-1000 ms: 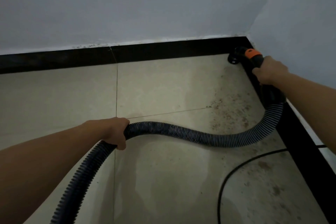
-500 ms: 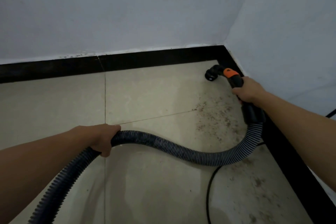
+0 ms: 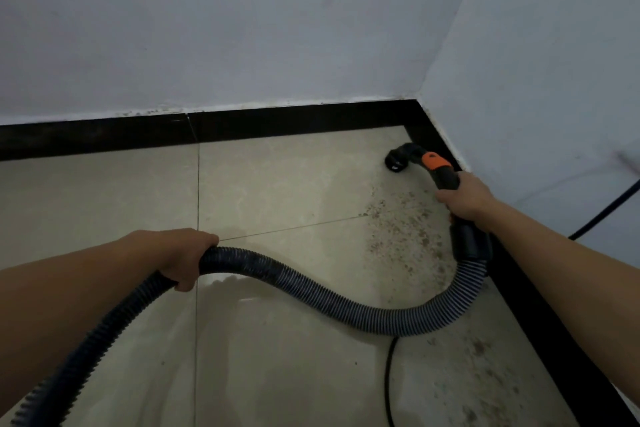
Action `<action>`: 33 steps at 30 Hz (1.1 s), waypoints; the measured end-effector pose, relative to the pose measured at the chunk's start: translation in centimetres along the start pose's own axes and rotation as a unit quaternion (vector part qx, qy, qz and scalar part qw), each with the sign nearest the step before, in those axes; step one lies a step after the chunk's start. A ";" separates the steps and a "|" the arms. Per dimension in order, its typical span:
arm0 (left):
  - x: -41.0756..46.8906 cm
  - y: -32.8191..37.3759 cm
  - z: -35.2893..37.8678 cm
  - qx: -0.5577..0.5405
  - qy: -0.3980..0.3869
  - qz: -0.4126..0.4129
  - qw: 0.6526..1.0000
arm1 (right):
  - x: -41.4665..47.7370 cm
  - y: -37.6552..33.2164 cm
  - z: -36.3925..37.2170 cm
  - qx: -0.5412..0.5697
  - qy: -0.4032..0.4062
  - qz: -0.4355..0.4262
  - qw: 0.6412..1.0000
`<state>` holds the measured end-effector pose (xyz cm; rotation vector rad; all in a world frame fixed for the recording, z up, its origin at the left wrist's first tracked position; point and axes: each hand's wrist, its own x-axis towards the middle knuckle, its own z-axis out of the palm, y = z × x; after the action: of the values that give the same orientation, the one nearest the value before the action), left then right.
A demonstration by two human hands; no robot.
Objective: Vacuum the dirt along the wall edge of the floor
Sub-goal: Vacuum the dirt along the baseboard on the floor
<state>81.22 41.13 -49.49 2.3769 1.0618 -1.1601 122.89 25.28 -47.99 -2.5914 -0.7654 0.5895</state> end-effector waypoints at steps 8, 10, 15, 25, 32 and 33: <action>-0.2 1.0 0.2 0.015 0.005 0.017 1.000 | -1.7 -0.8 -0.1 -0.096 -0.024 -0.020 0.995; 0.0 1.6 0.0 0.007 0.012 0.032 0.999 | -1.7 0.2 -1.2 -0.109 0.000 0.006 0.994; 0.4 2.8 -1.1 0.013 0.027 0.050 0.998 | -1.9 3.3 -2.5 -0.070 0.014 0.060 0.996; -0.3 1.2 -0.1 0.076 0.014 0.020 0.997 | -4.7 1.6 -0.9 -0.008 -0.068 -0.027 0.997; -0.4 3.6 -0.4 0.088 0.011 0.046 0.995 | -5.3 2.1 -2.7 -0.061 -0.058 -0.016 0.996; -0.3 3.9 -0.6 0.088 0.014 0.048 0.995 | -5.4 2.6 -3.3 -0.062 -0.050 -0.004 0.997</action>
<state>84.25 38.56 -49.10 2.5550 0.8754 -1.2357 121.42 19.38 -44.86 -2.6865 -0.8686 0.6939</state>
